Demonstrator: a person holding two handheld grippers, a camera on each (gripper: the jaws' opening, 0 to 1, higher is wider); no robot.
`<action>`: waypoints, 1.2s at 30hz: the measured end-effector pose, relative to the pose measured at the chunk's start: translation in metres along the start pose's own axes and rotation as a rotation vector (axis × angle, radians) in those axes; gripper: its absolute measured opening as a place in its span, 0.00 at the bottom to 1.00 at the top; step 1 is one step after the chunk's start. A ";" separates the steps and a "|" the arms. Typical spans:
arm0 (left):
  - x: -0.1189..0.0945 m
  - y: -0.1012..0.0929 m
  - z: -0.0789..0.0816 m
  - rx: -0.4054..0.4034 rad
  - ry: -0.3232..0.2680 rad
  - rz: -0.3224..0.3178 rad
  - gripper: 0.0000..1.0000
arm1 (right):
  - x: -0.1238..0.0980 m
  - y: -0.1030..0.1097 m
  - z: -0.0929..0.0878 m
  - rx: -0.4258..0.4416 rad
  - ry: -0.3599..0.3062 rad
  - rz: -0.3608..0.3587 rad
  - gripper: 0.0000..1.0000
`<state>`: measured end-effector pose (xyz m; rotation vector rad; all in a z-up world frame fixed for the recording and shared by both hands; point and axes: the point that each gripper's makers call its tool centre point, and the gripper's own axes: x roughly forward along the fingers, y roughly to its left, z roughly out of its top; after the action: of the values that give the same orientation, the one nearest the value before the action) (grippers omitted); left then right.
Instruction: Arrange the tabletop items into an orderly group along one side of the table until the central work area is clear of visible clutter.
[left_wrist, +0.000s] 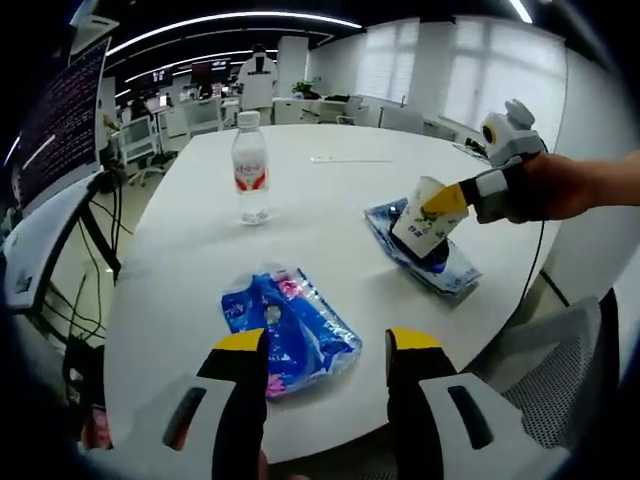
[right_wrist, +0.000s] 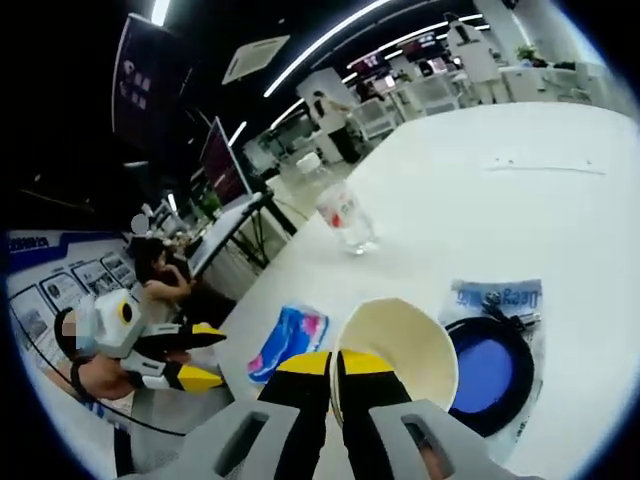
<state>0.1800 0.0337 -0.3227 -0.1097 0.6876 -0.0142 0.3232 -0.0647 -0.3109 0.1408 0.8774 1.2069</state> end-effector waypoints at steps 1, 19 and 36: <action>0.000 0.001 0.000 -0.003 -0.003 0.001 0.47 | 0.002 -0.001 0.003 -0.003 -0.002 0.001 0.00; -0.008 0.001 0.007 -0.018 -0.021 0.018 0.48 | 0.028 -0.024 0.026 -0.059 0.038 -0.027 0.00; -0.020 0.008 0.012 -0.034 -0.049 0.053 0.48 | 0.057 -0.033 0.038 -0.138 0.093 -0.049 0.00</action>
<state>0.1721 0.0433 -0.3019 -0.1245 0.6413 0.0506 0.3781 -0.0158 -0.3321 -0.0481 0.8707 1.2317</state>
